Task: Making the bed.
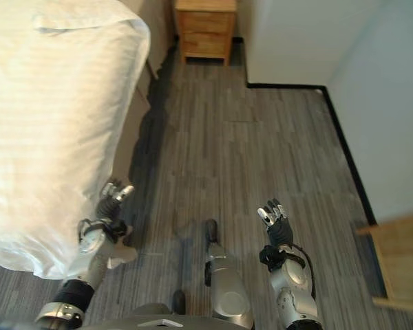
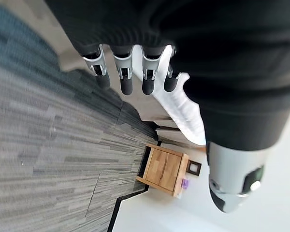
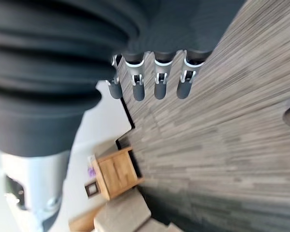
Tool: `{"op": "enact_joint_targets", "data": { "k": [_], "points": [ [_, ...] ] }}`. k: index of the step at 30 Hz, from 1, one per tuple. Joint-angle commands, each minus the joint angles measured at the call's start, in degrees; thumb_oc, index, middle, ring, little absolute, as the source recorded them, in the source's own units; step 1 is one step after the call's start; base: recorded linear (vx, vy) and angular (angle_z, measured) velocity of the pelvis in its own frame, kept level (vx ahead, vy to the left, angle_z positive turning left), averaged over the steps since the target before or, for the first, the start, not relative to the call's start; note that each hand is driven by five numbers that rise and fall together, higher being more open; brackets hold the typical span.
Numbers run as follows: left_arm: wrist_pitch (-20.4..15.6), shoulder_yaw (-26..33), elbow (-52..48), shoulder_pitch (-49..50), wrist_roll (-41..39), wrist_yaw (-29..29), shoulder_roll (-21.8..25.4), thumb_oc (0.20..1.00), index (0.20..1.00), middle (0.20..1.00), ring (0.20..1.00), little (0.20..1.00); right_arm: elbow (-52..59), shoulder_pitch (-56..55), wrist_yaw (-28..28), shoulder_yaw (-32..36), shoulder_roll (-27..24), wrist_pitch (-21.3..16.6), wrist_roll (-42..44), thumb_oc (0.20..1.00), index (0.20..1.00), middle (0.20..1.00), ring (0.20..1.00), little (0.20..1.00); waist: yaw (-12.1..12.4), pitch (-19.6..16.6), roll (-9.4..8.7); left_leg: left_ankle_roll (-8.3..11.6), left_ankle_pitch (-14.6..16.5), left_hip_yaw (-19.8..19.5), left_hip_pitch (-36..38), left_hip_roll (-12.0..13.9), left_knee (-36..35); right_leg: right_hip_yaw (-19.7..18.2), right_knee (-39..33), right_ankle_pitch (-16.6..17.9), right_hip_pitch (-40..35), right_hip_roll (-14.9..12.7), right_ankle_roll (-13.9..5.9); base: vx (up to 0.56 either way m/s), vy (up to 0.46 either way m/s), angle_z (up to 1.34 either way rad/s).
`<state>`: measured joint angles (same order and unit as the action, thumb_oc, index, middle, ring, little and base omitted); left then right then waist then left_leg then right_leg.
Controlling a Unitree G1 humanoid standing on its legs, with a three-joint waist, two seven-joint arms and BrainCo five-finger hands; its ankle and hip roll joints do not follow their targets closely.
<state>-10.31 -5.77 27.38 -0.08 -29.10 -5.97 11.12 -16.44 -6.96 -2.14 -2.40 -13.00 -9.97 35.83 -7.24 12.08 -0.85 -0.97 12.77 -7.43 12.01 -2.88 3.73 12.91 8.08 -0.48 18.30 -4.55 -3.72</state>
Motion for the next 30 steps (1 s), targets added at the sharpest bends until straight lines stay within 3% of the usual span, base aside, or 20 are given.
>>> {"op": "enact_joint_targets", "data": {
  "k": [1, 2, 3, 6, 7, 8, 9, 10, 11, 14, 16, 18, 19, 22, 23, 26, 27, 28, 29, 30],
  "points": [
    [-2.11, 3.09, -2.56, -0.03, -2.78, 1.29, 2.33, 1.0, 1.0, 1.0, 1.0, 1.0, 3.14, 2.47, 0.38, 0.79, -3.38, -3.3, -0.77, 1.0, 1.0, 1.0, 1.0, 1.0, -2.3, -3.43, 2.69, 5.98, -10.99, 0.5, 4.91, 3.01, 10.68, -1.57, -4.42, 9.28, -1.57, 1.64, -3.21, 0.55, -0.259, 0.12],
    [-1.35, 2.25, -2.59, 0.06, -4.96, 1.7, 1.64, 1.0, 1.0, 1.0, 1.0, 1.0, 4.17, 3.05, 0.06, 0.71, -4.35, -3.61, 2.15, 1.0, 1.0, 1.0, 1.0, 1.0, -1.12, -2.52, 1.96, 9.69, -19.91, 4.58, -4.64, 3.79, 30.31, -0.78, -4.95, 6.95, -7.13, 1.19, -1.22, 0.72, -0.476, 0.47],
    [-1.22, 1.79, -3.79, -0.39, -4.98, 2.12, 2.37, 1.0, 1.0, 1.0, 1.0, 1.0, 4.68, 3.5, 0.09, 0.73, -4.77, -4.03, 3.22, 1.0, 1.0, 1.0, 1.0, 1.0, 0.65, -0.29, -0.04, 7.84, -19.56, 10.37, -11.72, 5.54, 42.71, -1.03, -6.44, 3.61, -13.1, 1.26, 0.89, 0.73, -0.474, 0.49],
    [-1.32, 1.43, -3.6, -0.68, -5.11, 2.25, 2.35, 1.0, 1.0, 1.0, 1.0, 1.0, 3.18, 4.55, -1.31, 0.55, -5.46, -3.7, 2.38, 1.0, 1.0, 1.0, 1.0, 1.0, 3.1, 1.47, -1.16, 6.68, -17.29, 13.16, -20.15, 6.51, 45.58, -2.22, -7.66, 1.77, -17.75, 0.4, 1.14, 0.53, -0.248, -0.08],
    [-1.53, 1.09, -2.44, -0.66, -6.12, 2.53, 2.04, 1.0, 1.0, 1.0, 1.0, 1.0, 2.45, 5.2, -1.58, 0.16, -5.25, -3.52, 3.25, 1.0, 1.0, 1.0, 1.0, 1.0, 4.99, 1.89, -1.45, 6.3, -15.72, 14.5, -25.61, 8.27, 40.5, -2.79, -9.01, 0.43, -21.94, -0.07, 1.01, 0.81, -0.062, -0.45],
    [-1.69, 1.28, -1.65, -0.31, -5.76, 2.56, 2.3, 1.0, 1.0, 1.0, 1.0, 1.0, 2.89, 5.35, -1.15, 0.01, -5.25, -3.59, 2.48, 1.0, 1.0, 1.0, 1.0, 1.0, 6.11, 1.17, -0.76, 6.31, -17.29, 16.46, -26.86, 9.74, 24.72, -2.97, -10.21, -1.14, -25.2, 0.2, 0.14, 1.11, -0.01, -0.45],
    [-1.71, 1.58, -1.47, 0.25, -5.36, 2.41, 2.32, 1.0, 1.0, 1.0, 1.0, 1.0, 3.25, 5.23, -1.14, -0.57, -5.42, -3.79, 1.17, 1.0, 1.0, 1.0, 1.0, 1.0, 7.46, 0.41, 0.38, 6.31, -20.59, 17.2, -25.78, 8.51, 8.2, -3.36, -11.39, -2.52, -27.86, 1.15, -0.74, 1.22, 0.081, -0.65],
    [-1.7, 1.7, -1.79, 2.23, -5.34, 2.7, 1.93, 1.0, 1.0, 1.0, 1.0, 1.0, 2.76, 4.7, 0.09, -2.4, -5.22, -3.01, 0.33, 1.0, 1.0, 1.0, 1.0, 1.0, 9.78, -1.76, 1.31, 6.03, -22.84, 13.33, -25.84, 6.04, -2.37, -4.65, -12.54, -4.05, -31.69, 2.37, -1.38, 1.03, 0.083, -0.52],
    [-1.59, 2.2, -2.09, 3.21, -5.26, 2.68, 1.58, 1.0, 1.0, 1.0, 1.0, 1.0, 2.48, 4.64, 0.59, -2.82, -5.02, -2.69, -0.04, 1.0, 1.0, 1.0, 1.0, 1.0, 10.83, -2.88, 1.27, 6.6, -24.29, 12.83, -26.32, 5.16, -6.28, -4.99, -12.83, -5.02, -33.74, 2.55, -1.69, 1.0, 0.033, -0.56],
    [-1.52, 3.46, -2.96, 4.46, -4.62, 2.95, 1.89, 1.0, 1.0, 1.0, 1.0, 1.0, 2.66, 4.94, 1.76, -3.21, -4.73, -1.68, -1.29, 1.0, 1.0, 1.0, 1.0, 1.0, 12.26, -4.5, 0.59, 6.97, -25.93, 16.45, -27.09, 5.24, -5.31, -5.93, -12.66, -6.46, -38.1, 1.85, -2.21, 0.49, 0.01, -0.42],
    [-1.79, 3.87, -3.49, 5.44, -4.53, 3.24, 2.19, 1.0, 1.0, 1.0, 1.0, 1.0, 3.73, 5.3, 2.79, -4.48, -3.98, -1.51, -2.37, 1.0, 1.0, 1.0, 1.0, 1.0, 13.59, -5.94, -0.2, 4.34, -24.49, 16.22, -26.15, 4.25, -2.46, -5.42, -8.67, -7.31, -38.54, 0.11, -2.86, 0.7, 0.1, -0.08],
    [-1.07, 4.19, -2.31, 4.95, -3.99, 2.78, 2.39, 1.0, 1.0, 1.0, 1.0, 1.0, 5.0, 5.43, 2.46, -5.78, -1.7, -1.69, -3.25, 1.0, 1.0, 1.0, 1.0, 1.0, 15.43, -6.59, -3.09, -0.15, -19.1, 17.25, -22.34, 1.34, 0.23, -6.16, 14.4, 9.8, -32.45, -4.75, -7.48, 0.83, 0.26, 0.34],
    [-0.72, 4.3, -2.12, 4.68, -5.37, 2.46, 2.2, 1.0, 1.0, 1.0, 1.0, 1.0, 5.83, 6.04, 3.23, -6.64, 0.25, -1.67, 0.12, 1.0, 1.0, 1.0, 1.0, 1.0, 13.33, -4.82, -0.97, -1.86, -17.3, 16.09, -15.79, 1.54, -2.2, -5.47, 26.95, 13.45, -23.52, -6.79, -7.16, 0.76, 0.282, 0.19],
    [-0.55, 3.85, -2.24, 4.41, -3.77, 3.07, 2.99, 1.0, 1.0, 1.0, 1.0, 1.0, 5.82, 6.51, 3.39, -7.19, 0.36, -1.35, 0.76, 1.0, 1.0, 1.0, 1.0, 1.0, 10.68, -3.61, 1.44, -2.62, -15.11, 11.41, -8.96, 1.51, -4.73, -4.88, 29.93, 5.86, -14.41, -4.65, -5.28, 0.5, 0.087, 0.1],
    [-0.55, 3.86, -2.24, 4.4, -3.77, 3.07, 2.97, 1.0, 1.0, 1.0, 1.0, 1.0, 5.82, 6.51, 3.4, -7.2, 0.34, -1.35, 0.77, 1.0, 1.0, 1.0, 1.0, 1.0, 10.61, -3.69, 1.56, -2.59, -15.15, 11.33, -9.06, 1.65, -4.73, -4.75, 29.72, 6.01, -14.43, -4.51, -5.22, 0.72, -0.062, 0.99],
    [-0.44, 2.86, -3.11, 4.81, -4.57, 4.78, 3.45, 1.0, 1.0, 1.0, 1.0, 1.0, 5.73, 5.42, 3.51, -5.22, -0.62, -1.15, 1.12, 1.0, 1.0, 1.0, 1.0, 1.0, 8.45, -3.65, 1.15, -1.06, -11.36, 5.03, -4.23, 0.93, -4.96, -5.62, 11.53, 3.66, -10.13, -5.68, -4.76, 0.53, -0.16, 1.13],
    [-0.44, 2.83, -3.11, 4.85, -4.57, 4.78, 3.44, 1.0, 1.0, 1.0, 1.0, 1.0, 5.74, 5.37, 3.51, -5.22, -0.63, -1.15, 1.11, 1.0, 1.0, 1.0, 1.0, 1.0, 8.24, -3.34, 1.33, -1.02, -11.14, 4.8, -3.79, 1.12, -4.91, -5.29, 11.17, 3.63, -10.88, -5.54, -4.76, 0.7, -0.391, 1.43],
    [-0.56, 2.34, -2.6, 4.36, -3.95, 5.54, 3.58, 1.0, 1.0, 1.0, 1.0, 1.0, 5.62, 2.66, 2.74, -2.42, -1.54, -1.2, 0.18, 1.0, 1.0, 1.0, 1.0, 1.0, 5.88, -3.55, -0.23, 0.75, -7.43, -2.5, -1.69, 0.62, -3.85, -21.01, -6.05, 5.63, -11.28, -4.31, -7.66, 0.55, -0.314, 1.74],
    [-0.57, 2.34, -2.6, 4.36, -3.95, 5.54, 3.59, 1.0, 1.0, 1.0, 1.0, 1.0, 5.63, 2.66, 2.73, -2.41, -1.52, -1.19, 0.17, 1.0, 1.0, 1.0, 1.0, 1.0, 5.88, -3.65, -0.31, 0.73, -7.53, -2.49, -1.84, 0.52, -3.84, -21.05, -6.2, 5.78, -11.2, -4.42, -7.7, 0.83, -0.498, 2.55],
    [-0.72, 1.68, -2.99, 4.28, -3.75, 6.16, 3.83, 1.0, 1.0, 1.0, 1.0, 1.0, 6.14, 0.7, 2.87, -1.07, -1.77, -0.86, 0.38, 1.0, 1.0, 1.0, 1.0, 1.0, 5.19, -4.11, -1.16, 1.36, -6.47, -6.62, -0.41, 0.88, -4.07, -29.2, -6.92, 6.97, -10.46, -3.81, -9.47, 0.54, -0.451, 2.07]
  ]
}}
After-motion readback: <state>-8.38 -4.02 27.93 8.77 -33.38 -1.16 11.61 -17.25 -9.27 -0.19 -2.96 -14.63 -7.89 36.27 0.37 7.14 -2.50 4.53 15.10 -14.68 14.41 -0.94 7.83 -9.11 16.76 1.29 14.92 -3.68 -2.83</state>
